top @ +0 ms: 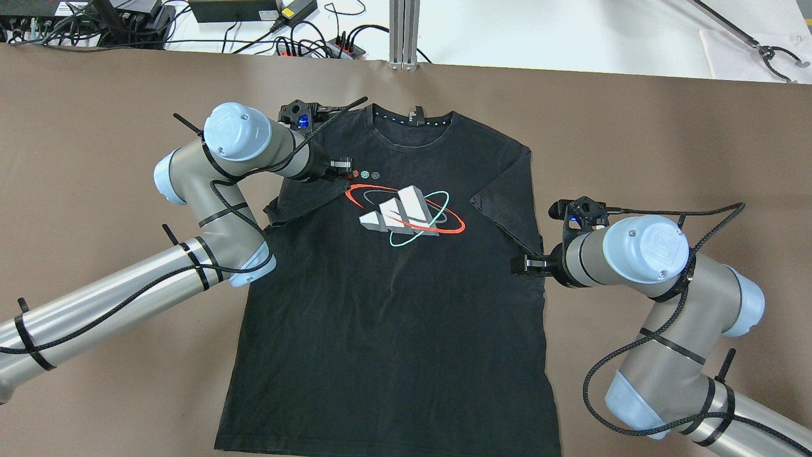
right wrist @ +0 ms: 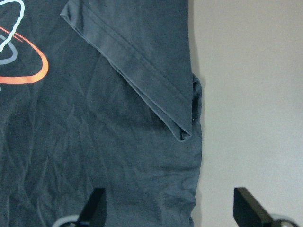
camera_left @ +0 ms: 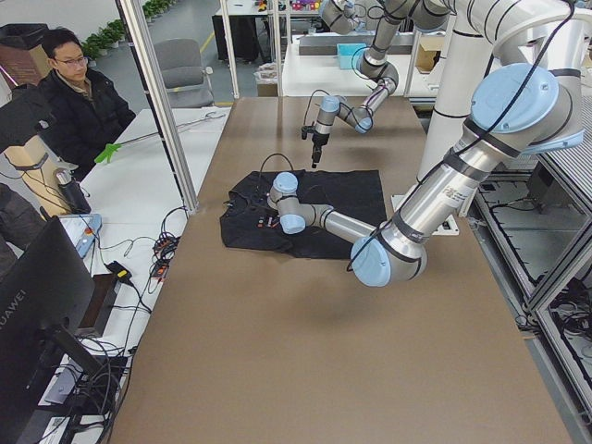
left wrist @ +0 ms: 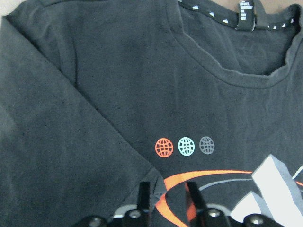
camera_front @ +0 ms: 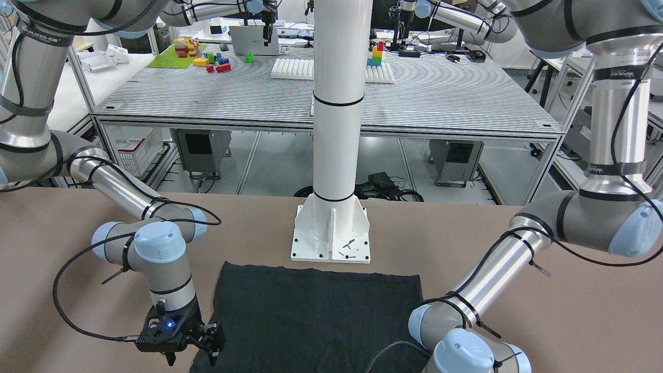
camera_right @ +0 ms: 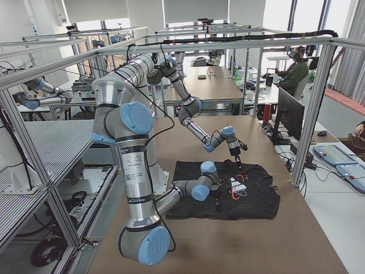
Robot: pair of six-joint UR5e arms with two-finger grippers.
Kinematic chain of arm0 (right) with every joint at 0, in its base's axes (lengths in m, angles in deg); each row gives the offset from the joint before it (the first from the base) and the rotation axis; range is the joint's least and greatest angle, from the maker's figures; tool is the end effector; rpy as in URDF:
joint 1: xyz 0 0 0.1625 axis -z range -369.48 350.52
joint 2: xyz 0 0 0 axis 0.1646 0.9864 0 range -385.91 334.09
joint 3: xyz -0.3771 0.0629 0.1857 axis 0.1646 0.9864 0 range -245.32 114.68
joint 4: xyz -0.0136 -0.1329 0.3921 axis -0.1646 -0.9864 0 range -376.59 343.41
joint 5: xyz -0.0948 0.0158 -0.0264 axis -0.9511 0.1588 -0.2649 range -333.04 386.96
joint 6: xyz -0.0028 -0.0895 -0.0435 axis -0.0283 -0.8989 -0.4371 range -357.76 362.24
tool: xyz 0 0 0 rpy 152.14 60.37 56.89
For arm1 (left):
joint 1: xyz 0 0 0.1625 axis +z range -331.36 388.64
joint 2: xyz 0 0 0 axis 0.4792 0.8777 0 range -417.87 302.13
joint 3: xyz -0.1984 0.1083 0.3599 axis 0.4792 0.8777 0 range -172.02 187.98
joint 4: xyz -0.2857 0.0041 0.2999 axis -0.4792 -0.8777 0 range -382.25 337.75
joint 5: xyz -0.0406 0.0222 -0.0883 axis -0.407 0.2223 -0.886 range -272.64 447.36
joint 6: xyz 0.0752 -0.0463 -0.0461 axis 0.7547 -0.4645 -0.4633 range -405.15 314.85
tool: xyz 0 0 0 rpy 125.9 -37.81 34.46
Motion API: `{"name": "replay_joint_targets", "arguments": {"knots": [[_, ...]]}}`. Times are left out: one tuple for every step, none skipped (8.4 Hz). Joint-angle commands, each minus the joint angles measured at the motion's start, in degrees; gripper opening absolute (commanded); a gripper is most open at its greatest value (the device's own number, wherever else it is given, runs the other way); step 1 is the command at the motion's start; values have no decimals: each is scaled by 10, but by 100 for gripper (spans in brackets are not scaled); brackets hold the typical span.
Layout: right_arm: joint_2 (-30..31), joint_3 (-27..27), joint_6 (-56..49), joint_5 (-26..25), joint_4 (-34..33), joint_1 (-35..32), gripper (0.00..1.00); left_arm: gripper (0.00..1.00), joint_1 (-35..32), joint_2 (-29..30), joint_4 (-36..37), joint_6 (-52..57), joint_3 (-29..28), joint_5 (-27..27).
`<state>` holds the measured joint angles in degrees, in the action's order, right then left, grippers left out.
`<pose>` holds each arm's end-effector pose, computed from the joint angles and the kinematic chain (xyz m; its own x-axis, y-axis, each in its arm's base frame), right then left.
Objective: Fold clothes
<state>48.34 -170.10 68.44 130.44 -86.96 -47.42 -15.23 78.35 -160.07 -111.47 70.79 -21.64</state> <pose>-0.3986 -0.4505 0.3579 0.6466 0.0064 0.7628 -0.2140 0.9613 0.1733 0.5093 -0.6294 0.2742 0.4361 0.1075 -0.8935 0.2885 0.9237 0.2520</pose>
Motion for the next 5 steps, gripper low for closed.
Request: {"name": "replay_joint_targets", "arguments": {"knots": [[-2, 12, 1, -2, 1, 0, 94, 93, 0, -49, -2, -3, 43, 18], [-2, 15, 1, -2, 1, 0, 94, 93, 3, -100, -2, -3, 102, 22], [-2, 14, 1, -2, 3, 0, 94, 93, 18, -137, -2, -4, 131, 33], [-2, 14, 2, -1, 3, 0, 94, 93, 36, -147, -3, -4, 140, 49], [-2, 13, 4, -1, 3, 1, 94, 93, 46, -148, -3, -6, 140, 57]]}}
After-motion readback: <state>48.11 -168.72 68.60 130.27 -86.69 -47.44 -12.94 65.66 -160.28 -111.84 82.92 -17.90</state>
